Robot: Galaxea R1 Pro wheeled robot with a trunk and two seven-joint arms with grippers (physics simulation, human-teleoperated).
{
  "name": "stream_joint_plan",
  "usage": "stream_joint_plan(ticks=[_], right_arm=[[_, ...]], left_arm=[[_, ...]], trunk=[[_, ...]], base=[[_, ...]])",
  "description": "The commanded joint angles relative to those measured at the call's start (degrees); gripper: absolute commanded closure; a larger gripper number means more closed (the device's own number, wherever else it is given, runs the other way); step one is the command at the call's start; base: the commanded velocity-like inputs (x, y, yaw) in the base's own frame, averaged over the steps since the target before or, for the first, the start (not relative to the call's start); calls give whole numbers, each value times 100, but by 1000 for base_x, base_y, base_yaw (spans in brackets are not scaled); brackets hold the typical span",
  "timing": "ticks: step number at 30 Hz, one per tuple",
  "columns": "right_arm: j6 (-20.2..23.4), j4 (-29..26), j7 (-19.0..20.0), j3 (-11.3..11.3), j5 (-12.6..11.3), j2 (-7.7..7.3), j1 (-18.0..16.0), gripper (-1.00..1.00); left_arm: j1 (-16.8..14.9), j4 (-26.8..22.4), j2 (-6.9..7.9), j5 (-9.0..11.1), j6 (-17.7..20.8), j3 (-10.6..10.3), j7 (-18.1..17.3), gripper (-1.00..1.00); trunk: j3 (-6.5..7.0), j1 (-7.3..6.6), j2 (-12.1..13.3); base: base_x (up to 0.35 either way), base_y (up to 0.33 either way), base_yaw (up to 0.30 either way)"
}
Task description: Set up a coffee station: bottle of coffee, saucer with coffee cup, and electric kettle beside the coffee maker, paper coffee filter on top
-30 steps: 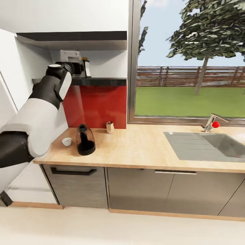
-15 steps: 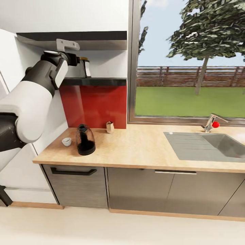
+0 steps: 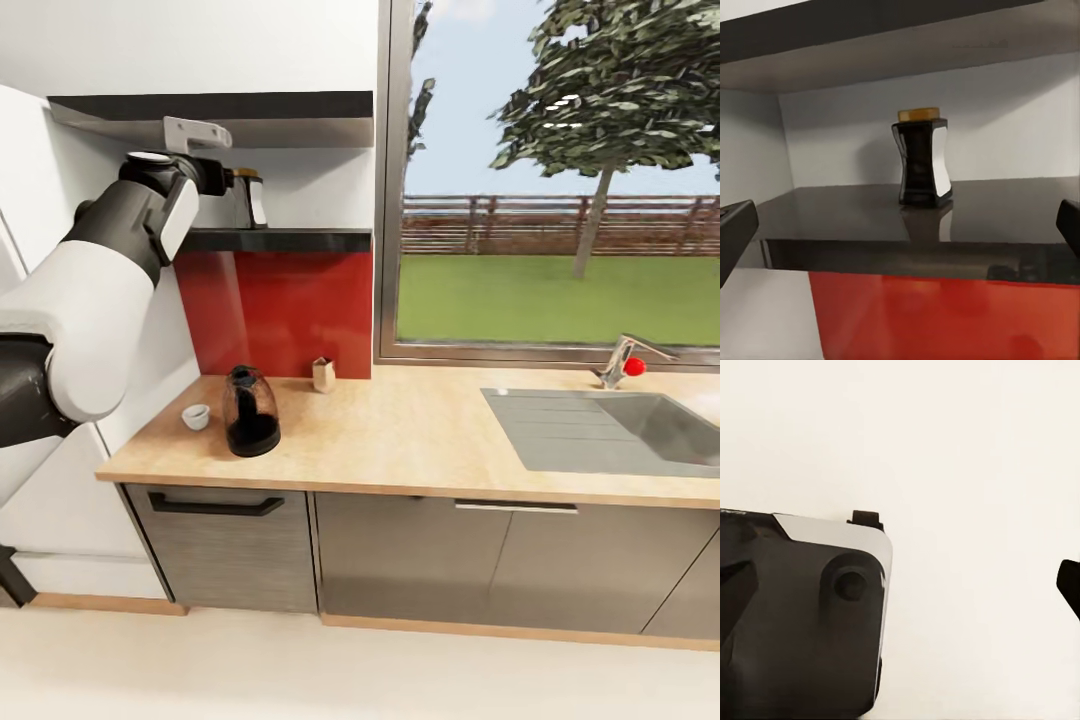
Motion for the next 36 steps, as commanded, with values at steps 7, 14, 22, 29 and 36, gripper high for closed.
stream_joint_plan(ticks=[7, 14, 22, 29, 36], right_arm=[[62, -2, -16, 48, -48, 0, 61, -100], [63, -1, -24, 48, -48, 0, 159, -100], [62, -2, -24, 48, -48, 0, 202, -100], [60, -4, -24, 48, -48, 1, 265, -100], [58, -1, -24, 48, -48, 0, 345, -100]], left_arm=[[-5, -84, -8, -23, 21, 254, 0, -100], [-5, -98, -20, -21, 10, 313, 0, -100], [-5, -98, 0, -15, 11, 320, -5, -100], [-5, -97, -14, -18, -175, 296, 0, -100], [-5, -95, -29, -16, -235, 316, 8, -100]], trunk=[[-13, 5, -11], [-13, 5, -11], [-13, 5, -11], [-13, 5, -11], [-13, 5, -11]], base=[[274, 0, 0], [337, 13, 0], [306, 177, 0], [117, 89, 0], [180, 2, 0]])
